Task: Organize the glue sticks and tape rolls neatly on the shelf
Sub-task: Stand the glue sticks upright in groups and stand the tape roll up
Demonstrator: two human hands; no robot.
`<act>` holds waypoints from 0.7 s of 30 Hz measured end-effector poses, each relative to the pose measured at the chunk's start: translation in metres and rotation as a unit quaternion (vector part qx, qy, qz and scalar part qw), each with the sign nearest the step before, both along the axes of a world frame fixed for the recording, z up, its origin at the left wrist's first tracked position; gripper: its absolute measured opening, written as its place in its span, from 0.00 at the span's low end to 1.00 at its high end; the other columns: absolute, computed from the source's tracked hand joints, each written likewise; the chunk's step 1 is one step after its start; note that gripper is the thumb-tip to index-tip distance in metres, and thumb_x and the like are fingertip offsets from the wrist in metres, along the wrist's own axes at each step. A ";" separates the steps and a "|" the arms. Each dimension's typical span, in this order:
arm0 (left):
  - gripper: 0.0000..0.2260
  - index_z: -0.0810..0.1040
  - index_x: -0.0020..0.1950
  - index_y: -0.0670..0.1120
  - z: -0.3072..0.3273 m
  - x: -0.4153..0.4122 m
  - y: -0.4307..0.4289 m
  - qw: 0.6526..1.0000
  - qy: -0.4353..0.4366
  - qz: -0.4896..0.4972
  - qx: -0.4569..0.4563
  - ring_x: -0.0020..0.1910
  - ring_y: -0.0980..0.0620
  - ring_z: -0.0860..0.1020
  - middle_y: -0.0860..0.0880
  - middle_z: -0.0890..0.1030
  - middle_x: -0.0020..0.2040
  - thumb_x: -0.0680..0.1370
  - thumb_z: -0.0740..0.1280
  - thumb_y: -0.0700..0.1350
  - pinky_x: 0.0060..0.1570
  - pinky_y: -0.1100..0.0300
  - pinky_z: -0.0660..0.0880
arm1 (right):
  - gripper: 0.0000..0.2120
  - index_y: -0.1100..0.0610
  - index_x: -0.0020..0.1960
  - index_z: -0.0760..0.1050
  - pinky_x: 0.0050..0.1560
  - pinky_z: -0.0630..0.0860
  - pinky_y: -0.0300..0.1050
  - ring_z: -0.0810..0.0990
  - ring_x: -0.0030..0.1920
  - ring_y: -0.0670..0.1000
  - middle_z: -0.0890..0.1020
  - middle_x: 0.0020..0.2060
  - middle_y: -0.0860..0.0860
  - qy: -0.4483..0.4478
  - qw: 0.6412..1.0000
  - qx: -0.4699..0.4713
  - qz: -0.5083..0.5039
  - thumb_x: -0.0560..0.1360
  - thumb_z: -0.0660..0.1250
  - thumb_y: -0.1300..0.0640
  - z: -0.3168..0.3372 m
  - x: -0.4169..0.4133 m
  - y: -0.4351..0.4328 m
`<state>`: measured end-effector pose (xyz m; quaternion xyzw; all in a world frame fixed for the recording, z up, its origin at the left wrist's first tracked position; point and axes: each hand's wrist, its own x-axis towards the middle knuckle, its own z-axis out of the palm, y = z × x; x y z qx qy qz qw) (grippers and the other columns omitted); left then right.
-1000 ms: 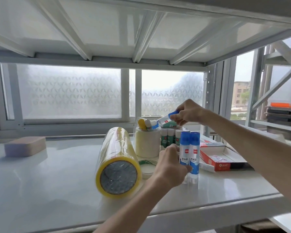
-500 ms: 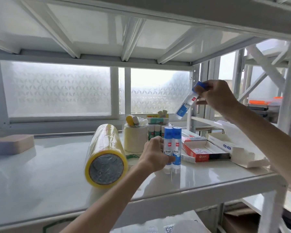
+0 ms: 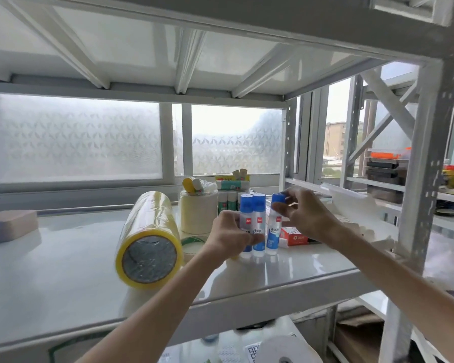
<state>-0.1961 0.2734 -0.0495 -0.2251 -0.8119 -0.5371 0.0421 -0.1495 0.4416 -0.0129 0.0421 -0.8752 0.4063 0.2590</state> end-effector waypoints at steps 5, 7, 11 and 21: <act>0.12 0.85 0.49 0.44 -0.005 -0.002 0.000 1.000 0.007 -0.002 0.011 0.46 0.49 0.85 0.47 0.87 0.46 0.67 0.80 0.39 0.42 0.61 0.82 | 0.13 0.63 0.54 0.77 0.42 0.82 0.48 0.81 0.43 0.52 0.81 0.45 0.59 -0.094 0.994 0.022 0.058 0.70 0.73 0.65 -0.020 0.003 0.011; 0.11 0.85 0.48 0.46 -0.005 0.000 0.001 1.000 0.014 0.003 0.014 0.45 0.50 0.85 0.47 0.87 0.45 0.67 0.80 0.40 0.45 0.58 0.83 | 0.10 0.66 0.51 0.78 0.42 0.82 0.50 0.80 0.42 0.54 0.80 0.45 0.62 -0.086 0.995 0.001 0.057 0.71 0.72 0.68 -0.035 0.000 0.011; 0.12 0.85 0.49 0.46 -0.003 0.004 -0.001 1.000 0.023 0.001 0.004 0.45 0.51 0.85 0.48 0.87 0.47 0.67 0.80 0.41 0.43 0.61 0.82 | 0.10 0.65 0.50 0.80 0.42 0.82 0.50 0.81 0.41 0.55 0.82 0.45 0.64 -0.056 0.997 -0.025 0.055 0.70 0.73 0.69 -0.045 -0.004 0.013; 0.30 0.72 0.70 0.45 -0.001 0.013 -0.034 0.982 0.066 0.066 -0.166 0.61 0.51 0.76 0.47 0.76 0.65 0.69 0.72 0.34 0.41 0.74 0.72 | 0.09 0.50 0.42 0.82 0.42 0.75 0.38 0.75 0.39 0.45 0.81 0.38 0.46 -0.087 0.967 0.240 0.024 0.72 0.68 0.63 -0.030 -0.012 0.024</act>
